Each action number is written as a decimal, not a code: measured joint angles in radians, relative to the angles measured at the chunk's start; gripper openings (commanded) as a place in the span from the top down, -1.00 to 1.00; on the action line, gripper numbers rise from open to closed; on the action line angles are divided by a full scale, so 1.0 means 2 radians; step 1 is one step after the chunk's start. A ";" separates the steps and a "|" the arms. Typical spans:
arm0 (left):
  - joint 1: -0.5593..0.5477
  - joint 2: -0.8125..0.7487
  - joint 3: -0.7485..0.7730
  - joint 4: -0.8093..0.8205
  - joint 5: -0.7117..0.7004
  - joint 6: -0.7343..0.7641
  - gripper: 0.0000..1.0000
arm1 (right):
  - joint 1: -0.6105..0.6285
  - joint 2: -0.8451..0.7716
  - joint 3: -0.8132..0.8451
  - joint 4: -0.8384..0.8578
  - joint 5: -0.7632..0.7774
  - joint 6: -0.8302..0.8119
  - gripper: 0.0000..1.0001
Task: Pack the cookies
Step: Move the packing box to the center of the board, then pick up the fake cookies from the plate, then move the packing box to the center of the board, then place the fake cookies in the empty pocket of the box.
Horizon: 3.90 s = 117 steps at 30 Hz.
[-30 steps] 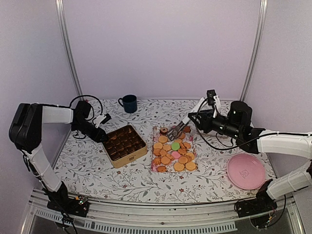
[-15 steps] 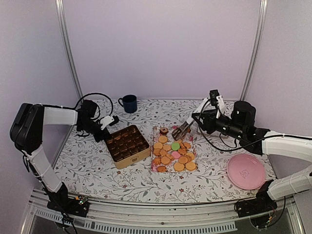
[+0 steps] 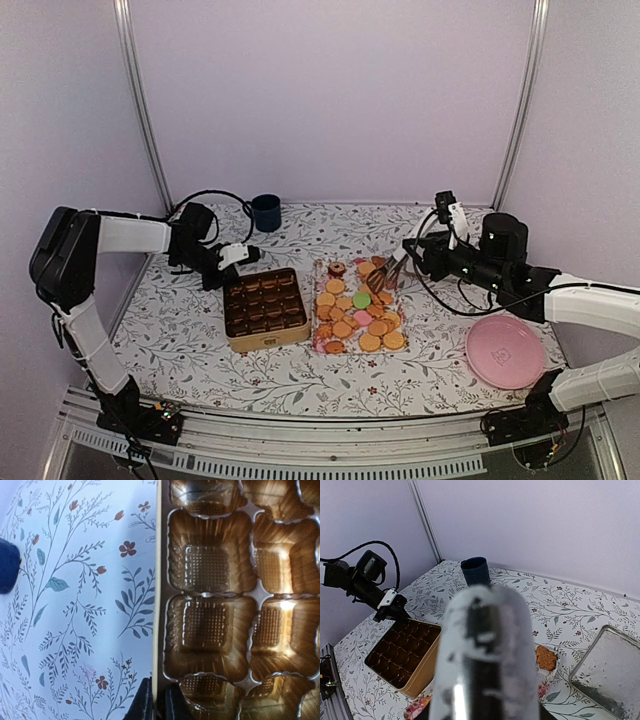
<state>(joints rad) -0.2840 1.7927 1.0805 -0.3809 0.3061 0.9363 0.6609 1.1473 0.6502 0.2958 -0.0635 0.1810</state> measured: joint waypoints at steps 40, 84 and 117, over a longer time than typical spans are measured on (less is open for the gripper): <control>0.061 -0.168 -0.135 -0.053 0.076 -0.087 -0.61 | 0.039 0.147 0.040 0.052 0.067 -0.066 0.40; -0.009 -0.079 -0.123 0.095 0.065 -0.179 -0.47 | 0.141 0.339 0.308 0.093 -0.012 -0.023 0.99; 0.082 -0.167 -0.176 0.043 0.142 -0.186 -0.60 | 0.150 0.493 0.439 0.114 -0.034 -0.043 0.72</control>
<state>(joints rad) -0.1196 1.4586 0.7284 -0.2939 0.5903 0.5640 0.9604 2.1330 1.5276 0.5243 -0.1322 0.0956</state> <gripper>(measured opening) 0.798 0.218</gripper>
